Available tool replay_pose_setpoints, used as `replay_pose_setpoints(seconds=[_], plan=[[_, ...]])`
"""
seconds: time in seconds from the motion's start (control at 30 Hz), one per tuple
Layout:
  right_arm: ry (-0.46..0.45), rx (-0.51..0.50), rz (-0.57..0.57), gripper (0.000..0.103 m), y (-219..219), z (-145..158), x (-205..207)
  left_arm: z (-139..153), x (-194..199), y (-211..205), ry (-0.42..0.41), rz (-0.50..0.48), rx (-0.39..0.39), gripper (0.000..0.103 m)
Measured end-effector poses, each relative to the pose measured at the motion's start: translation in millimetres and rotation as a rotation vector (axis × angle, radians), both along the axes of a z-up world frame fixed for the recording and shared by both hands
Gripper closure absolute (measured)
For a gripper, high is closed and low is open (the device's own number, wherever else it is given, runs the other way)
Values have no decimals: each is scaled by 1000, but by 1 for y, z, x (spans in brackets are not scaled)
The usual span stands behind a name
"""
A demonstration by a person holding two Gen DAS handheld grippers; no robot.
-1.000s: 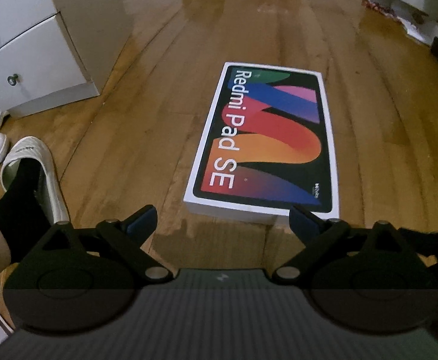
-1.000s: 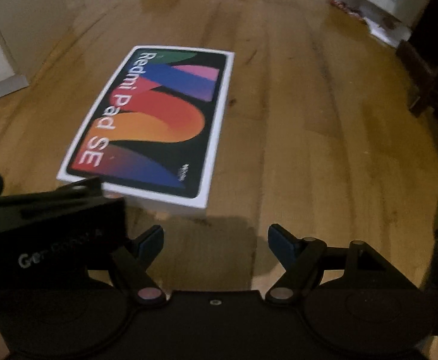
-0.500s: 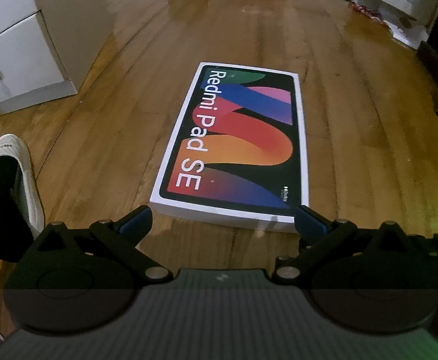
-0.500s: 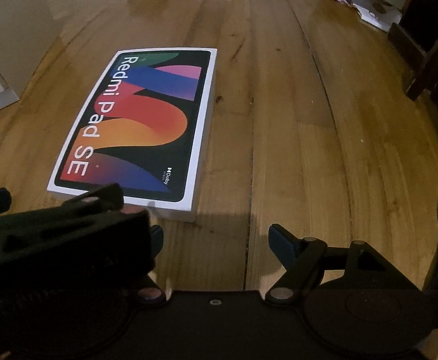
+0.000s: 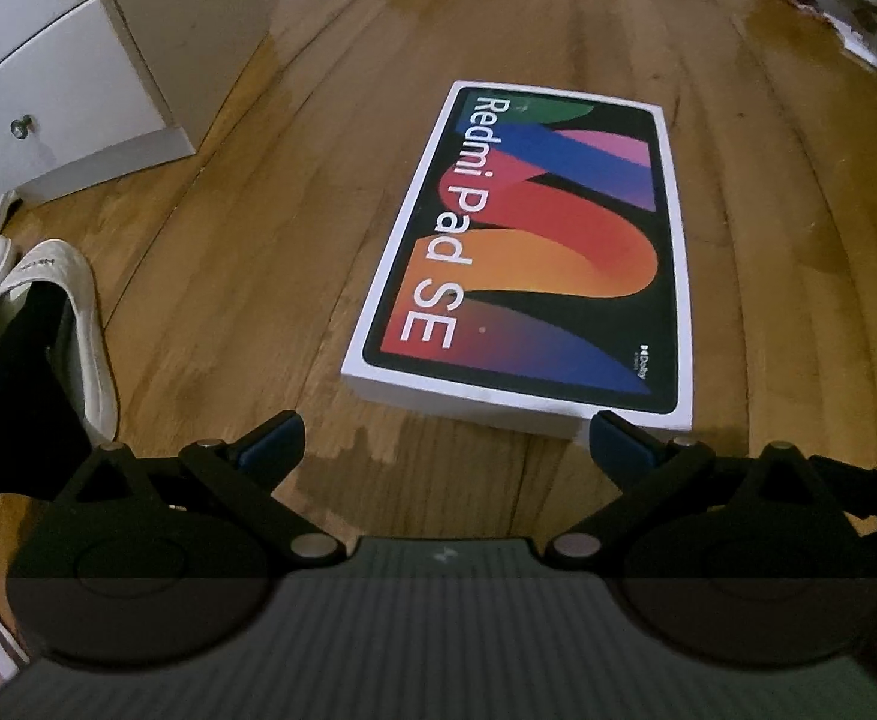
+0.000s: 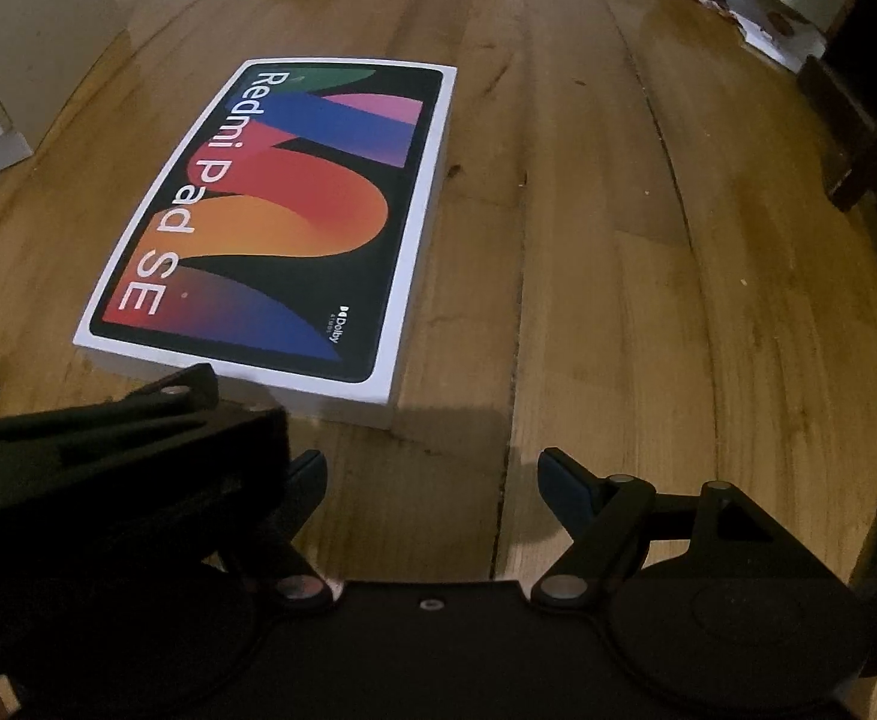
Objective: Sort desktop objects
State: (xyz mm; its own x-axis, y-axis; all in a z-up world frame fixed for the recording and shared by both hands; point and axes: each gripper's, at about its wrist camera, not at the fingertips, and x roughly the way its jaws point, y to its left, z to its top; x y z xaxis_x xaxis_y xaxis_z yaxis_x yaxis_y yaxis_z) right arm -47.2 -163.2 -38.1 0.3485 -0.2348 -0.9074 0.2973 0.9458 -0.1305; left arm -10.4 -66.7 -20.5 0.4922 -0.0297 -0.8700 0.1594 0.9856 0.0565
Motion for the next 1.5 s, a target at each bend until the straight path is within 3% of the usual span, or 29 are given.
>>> replay_pose_setpoints(seconds=[0.13, 0.33, 0.63, 1.0, 1.5], plan=[[10, 2, 8, 22, -2, 0, 2, -1, 2, -3, -4, -35, 31, 0], [16, 9, 11, 21, -6, 0, 3, -4, 3, 2, 20, -22, -26, 0], [36, 20, -10, 21, -13, -6, 5, 1, -3, -4, -59, -1, 91, 0], [40, 25, -11, 21, -14, -9, 6, 5, -3, -2, -85, 22, 34, 0], [45, 48, -9, 21, -13, -10, 5, 4, -7, -7, -59, -25, -10, 0]])
